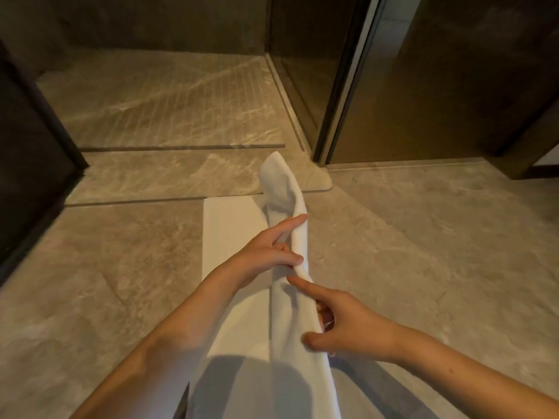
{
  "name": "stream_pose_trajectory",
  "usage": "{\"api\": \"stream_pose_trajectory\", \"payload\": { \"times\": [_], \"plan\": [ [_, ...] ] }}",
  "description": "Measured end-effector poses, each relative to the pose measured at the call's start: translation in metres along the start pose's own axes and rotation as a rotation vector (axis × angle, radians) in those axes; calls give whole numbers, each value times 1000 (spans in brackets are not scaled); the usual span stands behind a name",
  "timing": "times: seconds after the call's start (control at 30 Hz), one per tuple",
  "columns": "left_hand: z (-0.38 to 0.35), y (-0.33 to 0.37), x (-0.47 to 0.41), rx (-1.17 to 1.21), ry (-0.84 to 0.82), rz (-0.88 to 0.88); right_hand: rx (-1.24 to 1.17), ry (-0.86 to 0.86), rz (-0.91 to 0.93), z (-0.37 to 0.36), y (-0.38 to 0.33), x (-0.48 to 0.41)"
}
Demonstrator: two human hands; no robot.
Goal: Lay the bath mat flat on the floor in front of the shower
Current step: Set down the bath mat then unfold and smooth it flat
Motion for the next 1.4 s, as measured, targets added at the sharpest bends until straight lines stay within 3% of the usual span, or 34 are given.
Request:
{"api": "stream_pose_trajectory", "payload": {
  "times": [0.2,0.43,0.63,0.7,0.77,0.83,0.9,0.97,1.03,1.2,1.4],
  "plan": [
    [-61,-3,-49,106,-62,-38,130,105,-65,64,30,39],
    [-133,-48,-97,290,58,79,370,166,-211,114,98,44],
    [-152,-79,-109,243,6,75,325,148,-318,118,153,35],
    [-147,-75,-104,82,7,-34,279,143,-364,119,167,35],
    [-135,-69,-93,-283,8,-185,304,185,-399,119,174,35],
    [-123,-68,-78,-908,-5,-305,522,392,-396,120,167,36],
    [-112,-76,-61,-1269,15,-309,712,705,-302,112,151,36],
    [-103,-89,-46,-1347,-17,-230,692,770,-191,85,134,25],
    [-101,-104,-38,-1362,-85,-195,684,690,-134,55,127,4],
    [-97,-112,-40,-1406,-133,-170,675,717,-246,36,143,-23],
    [-63,-100,-21,-1389,-129,-168,698,733,-241,37,148,-25]
  ]
}}
Point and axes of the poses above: each hand's wrist, its own x-axis away from the middle knuckle, its own z-axis out of the back of the hand, y = z × x, the point moved 6 cm from there along -x, towards the middle knuckle, and after that the axes turned 13 degrees about -z, right-handed, at the moved point
